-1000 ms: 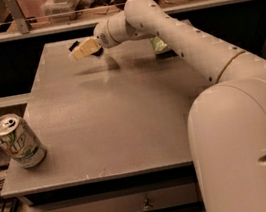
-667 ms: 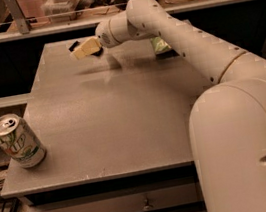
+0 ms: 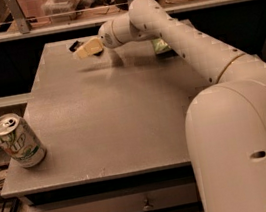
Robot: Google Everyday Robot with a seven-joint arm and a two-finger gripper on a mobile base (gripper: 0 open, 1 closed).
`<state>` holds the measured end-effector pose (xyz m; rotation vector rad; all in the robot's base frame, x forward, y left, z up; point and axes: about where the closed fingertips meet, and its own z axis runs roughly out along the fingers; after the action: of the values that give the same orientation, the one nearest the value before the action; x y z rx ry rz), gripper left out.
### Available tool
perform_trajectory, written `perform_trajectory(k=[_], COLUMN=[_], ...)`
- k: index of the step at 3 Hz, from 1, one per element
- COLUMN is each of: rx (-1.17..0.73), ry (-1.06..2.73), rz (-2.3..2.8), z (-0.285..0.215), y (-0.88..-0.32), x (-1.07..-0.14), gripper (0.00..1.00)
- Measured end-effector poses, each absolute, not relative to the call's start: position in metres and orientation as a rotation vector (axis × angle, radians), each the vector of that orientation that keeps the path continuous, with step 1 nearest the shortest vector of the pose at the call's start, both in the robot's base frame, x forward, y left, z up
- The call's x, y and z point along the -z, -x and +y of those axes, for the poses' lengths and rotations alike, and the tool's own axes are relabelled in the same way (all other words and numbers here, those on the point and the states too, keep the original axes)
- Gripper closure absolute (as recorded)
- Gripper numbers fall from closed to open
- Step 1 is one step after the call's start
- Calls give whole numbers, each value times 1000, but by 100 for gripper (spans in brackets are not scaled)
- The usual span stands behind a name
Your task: Move rxbar chocolate near 7up can
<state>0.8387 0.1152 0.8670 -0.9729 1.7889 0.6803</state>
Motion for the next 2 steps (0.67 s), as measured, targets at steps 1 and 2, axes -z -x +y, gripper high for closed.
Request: perform_trajectory(k=[1,2], rx=[-672,-673], ry=[973,970], rz=[1803,1819], z=[115,116], y=[-843,-847], x=[-861,-853], gripper=[0,0])
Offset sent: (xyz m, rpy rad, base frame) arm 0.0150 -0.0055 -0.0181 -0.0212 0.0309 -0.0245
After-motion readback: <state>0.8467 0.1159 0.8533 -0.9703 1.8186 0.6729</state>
